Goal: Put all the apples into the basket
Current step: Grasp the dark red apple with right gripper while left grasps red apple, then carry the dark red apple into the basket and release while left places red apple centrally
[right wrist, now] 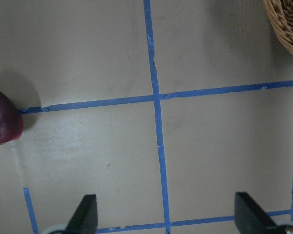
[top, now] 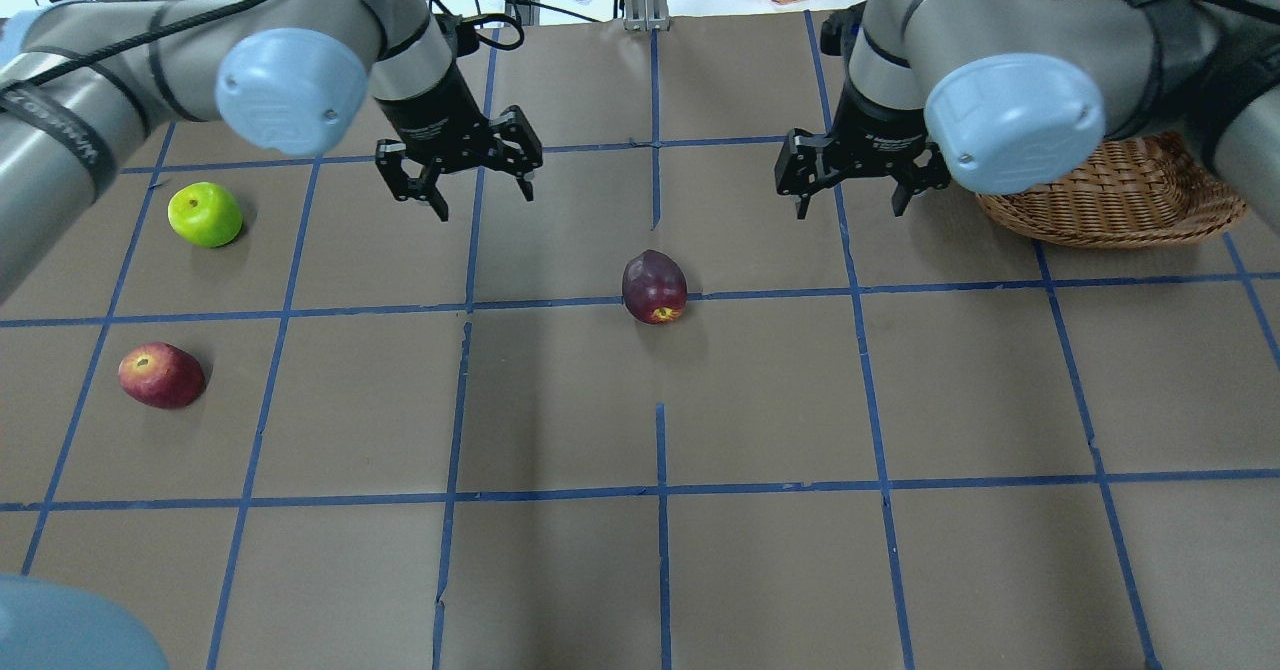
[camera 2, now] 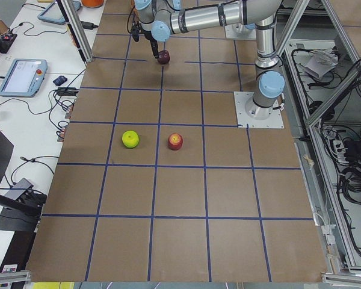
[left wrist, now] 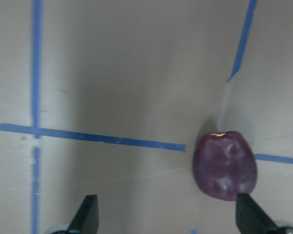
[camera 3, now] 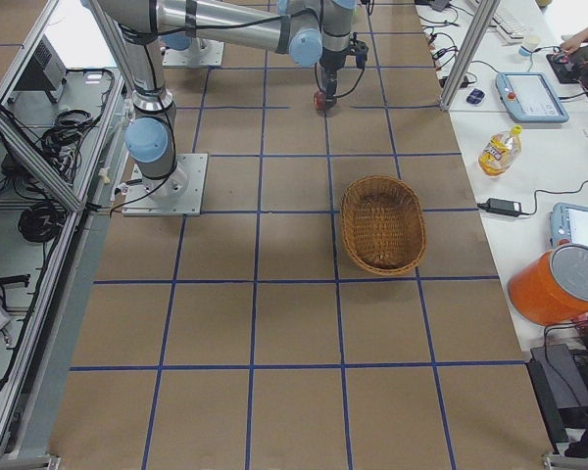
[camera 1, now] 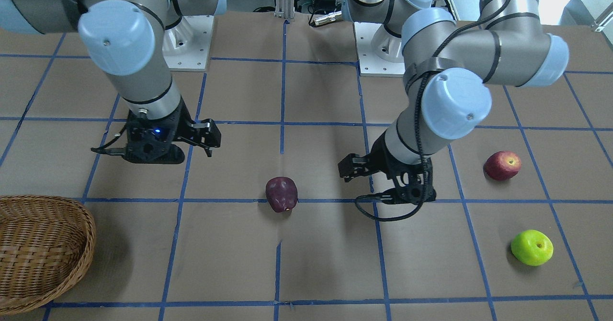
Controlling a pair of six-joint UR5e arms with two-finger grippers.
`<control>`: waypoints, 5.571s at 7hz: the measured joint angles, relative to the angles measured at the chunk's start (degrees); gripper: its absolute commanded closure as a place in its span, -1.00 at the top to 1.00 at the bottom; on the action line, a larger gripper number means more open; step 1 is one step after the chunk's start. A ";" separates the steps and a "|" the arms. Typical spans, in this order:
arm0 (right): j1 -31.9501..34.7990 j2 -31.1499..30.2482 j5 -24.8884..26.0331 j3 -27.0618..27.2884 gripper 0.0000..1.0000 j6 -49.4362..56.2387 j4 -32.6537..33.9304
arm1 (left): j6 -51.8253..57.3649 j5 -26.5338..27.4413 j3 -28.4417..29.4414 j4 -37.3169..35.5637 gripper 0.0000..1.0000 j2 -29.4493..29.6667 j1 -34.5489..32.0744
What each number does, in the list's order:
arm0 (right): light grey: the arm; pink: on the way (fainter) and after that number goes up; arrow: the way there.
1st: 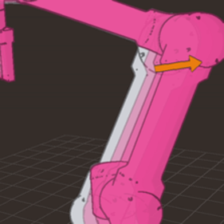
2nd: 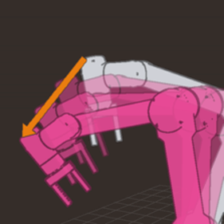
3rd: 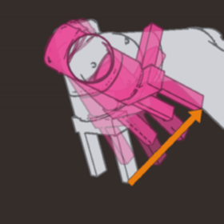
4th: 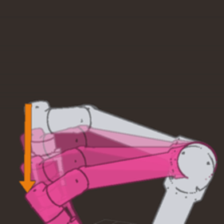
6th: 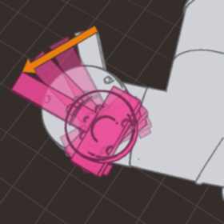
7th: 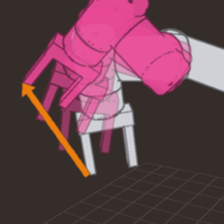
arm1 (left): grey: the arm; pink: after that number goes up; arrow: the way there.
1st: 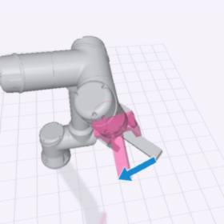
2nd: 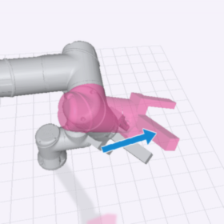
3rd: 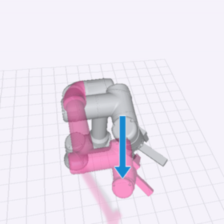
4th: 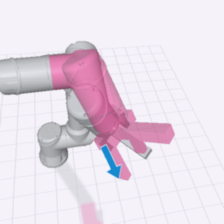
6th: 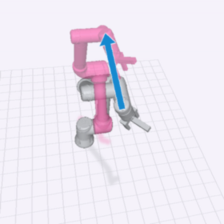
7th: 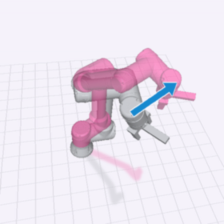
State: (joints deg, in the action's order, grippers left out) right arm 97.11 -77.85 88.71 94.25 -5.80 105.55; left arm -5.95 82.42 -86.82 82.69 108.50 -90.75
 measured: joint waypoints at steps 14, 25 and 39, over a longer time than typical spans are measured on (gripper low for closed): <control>10.12 19.94 -9.98 -3.21 1.00 -0.37 14.33 | 50.55 25.34 -20.59 -22.28 0.86 5.27 33.99; -13.13 11.68 -4.18 -15.05 -1.00 12.23 -5.65 | 7.45 8.19 -18.60 -13.91 -0.50 -1.78 6.15; -38.34 26.79 2.17 -18.19 1.00 42.50 12.62 | 14.80 7.83 1.64 0.25 1.00 1.73 5.68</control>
State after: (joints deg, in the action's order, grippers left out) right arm 58.78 -51.06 90.88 76.06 36.70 118.18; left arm 8.85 90.25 -85.19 82.94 110.23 -85.07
